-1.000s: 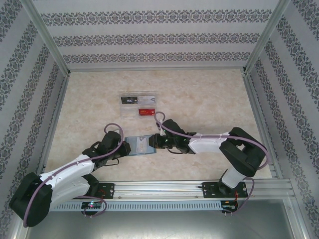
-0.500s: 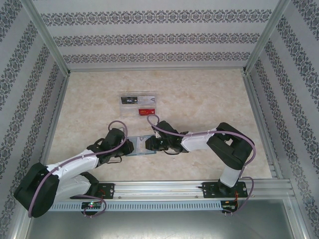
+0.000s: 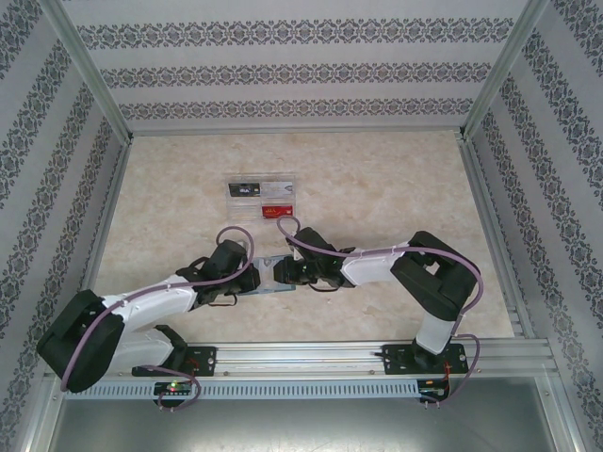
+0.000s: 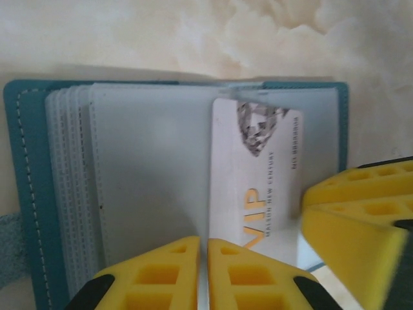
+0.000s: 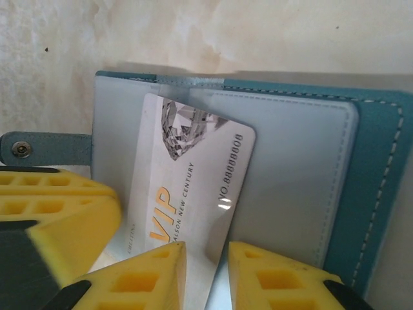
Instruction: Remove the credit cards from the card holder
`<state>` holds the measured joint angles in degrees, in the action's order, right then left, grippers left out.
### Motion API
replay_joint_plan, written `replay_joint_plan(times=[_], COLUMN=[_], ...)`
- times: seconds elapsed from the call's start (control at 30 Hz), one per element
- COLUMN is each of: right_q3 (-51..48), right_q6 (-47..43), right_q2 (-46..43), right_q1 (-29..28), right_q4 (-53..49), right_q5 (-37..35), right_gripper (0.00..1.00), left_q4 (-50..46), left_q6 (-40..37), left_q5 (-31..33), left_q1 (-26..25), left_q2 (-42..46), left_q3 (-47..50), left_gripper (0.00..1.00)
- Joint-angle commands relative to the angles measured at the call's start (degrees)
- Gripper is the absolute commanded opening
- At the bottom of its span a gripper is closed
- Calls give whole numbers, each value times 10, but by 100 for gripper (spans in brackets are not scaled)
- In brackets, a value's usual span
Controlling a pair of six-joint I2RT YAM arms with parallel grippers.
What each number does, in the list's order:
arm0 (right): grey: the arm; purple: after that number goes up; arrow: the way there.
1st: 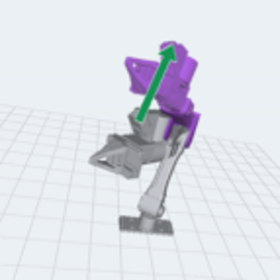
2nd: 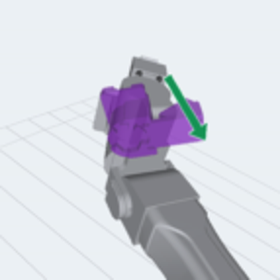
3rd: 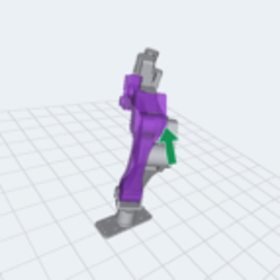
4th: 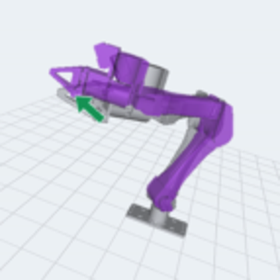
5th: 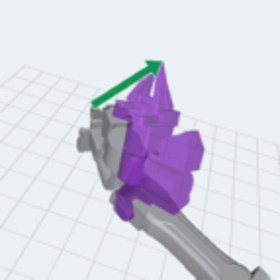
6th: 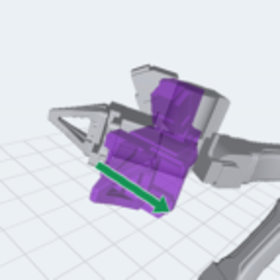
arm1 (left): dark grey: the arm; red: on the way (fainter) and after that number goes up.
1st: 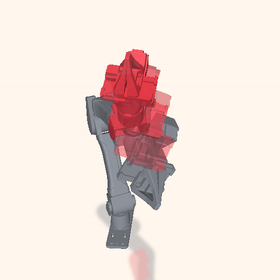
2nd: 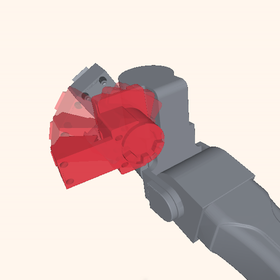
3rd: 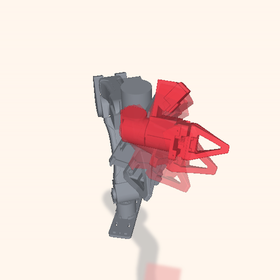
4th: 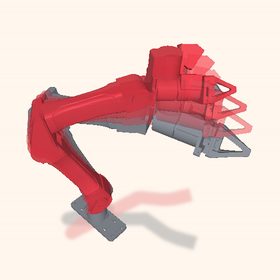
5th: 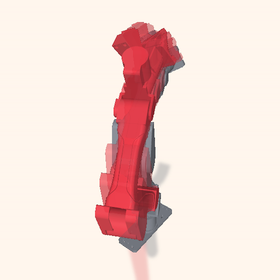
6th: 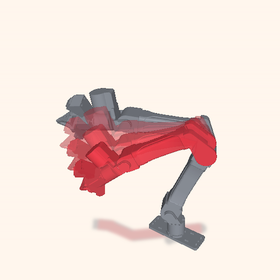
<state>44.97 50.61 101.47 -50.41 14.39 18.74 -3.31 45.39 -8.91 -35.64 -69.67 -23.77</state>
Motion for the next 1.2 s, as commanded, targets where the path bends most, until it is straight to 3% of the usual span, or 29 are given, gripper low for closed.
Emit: replay_joint_plan(times=[0.0, 0.17, 0.37, 0.53, 1.17], right_q3=[11, 13, 10, -2, -84], right_q6=[-11, -11, -6, -3, -4], right_q2=[13, 19, 16, 3, -78], right_q1=[-2, -2, -1, 4, 50], right_q4=[-14, -8, 0, 3, 32], right_q5=[-5, 3, 1, -3, 28], right_gripper=[27, 26, 10, 4, 1], left_q4=[19, 18, 5, -6, -15], left_q6=[0, 6, 5, 2, 0], left_q5=[12, 14, 20, 29, 31], left_q1=[-7, -7, -7, -7, -7], left_q2=[-16, -22, -6, 3, 18], left_q3=[-5, 4, 3, 2, 3], left_gripper=[12, 11, 11, 11, 11])
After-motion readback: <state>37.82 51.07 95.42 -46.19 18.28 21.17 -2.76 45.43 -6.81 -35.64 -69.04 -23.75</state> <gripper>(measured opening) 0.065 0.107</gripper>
